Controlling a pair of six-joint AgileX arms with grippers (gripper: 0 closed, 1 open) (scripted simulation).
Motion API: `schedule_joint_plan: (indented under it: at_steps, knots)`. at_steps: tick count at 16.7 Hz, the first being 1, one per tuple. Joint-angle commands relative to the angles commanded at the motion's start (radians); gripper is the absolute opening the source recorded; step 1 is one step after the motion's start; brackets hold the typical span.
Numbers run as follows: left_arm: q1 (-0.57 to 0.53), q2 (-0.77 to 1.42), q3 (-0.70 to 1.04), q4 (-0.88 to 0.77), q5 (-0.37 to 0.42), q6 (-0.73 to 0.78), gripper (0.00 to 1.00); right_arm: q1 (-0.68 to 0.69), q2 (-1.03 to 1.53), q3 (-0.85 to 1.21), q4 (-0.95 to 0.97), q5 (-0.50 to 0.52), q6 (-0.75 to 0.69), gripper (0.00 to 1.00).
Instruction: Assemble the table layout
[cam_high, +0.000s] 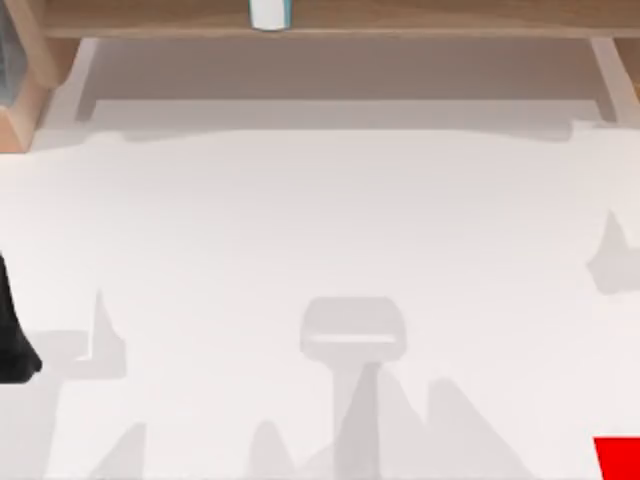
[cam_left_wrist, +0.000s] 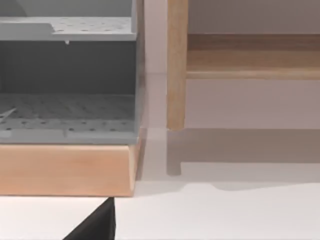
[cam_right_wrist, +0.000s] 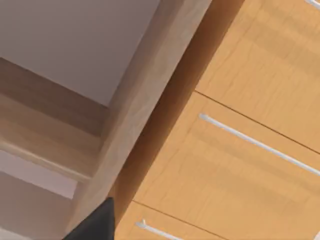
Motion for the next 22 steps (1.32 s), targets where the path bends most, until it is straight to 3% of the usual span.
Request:
schedule_joint_plan:
  at_steps: [5, 9, 17, 22]
  knots:
    - [0.000, 0.000, 0.000, 0.000, 0.000, 0.000, 1.00, 0.080, -0.439, -0.240, -0.224, 0.051, 0.310, 1.00]
    - [0.000, 0.000, 0.000, 0.000, 0.000, 0.000, 1.00, 0.118, -0.604, -0.349, -0.326, 0.073, 0.451, 1.00]
    - [-0.005, 0.010, 0.010, 0.007, -0.003, 0.000, 1.00, 0.123, -0.624, -0.363, -0.340, 0.075, 0.469, 1.00]
    - [-0.085, 0.221, 0.192, 0.120, -0.063, 0.001, 1.00, 0.123, -0.624, -0.363, -0.340, 0.075, 0.469, 1.00]
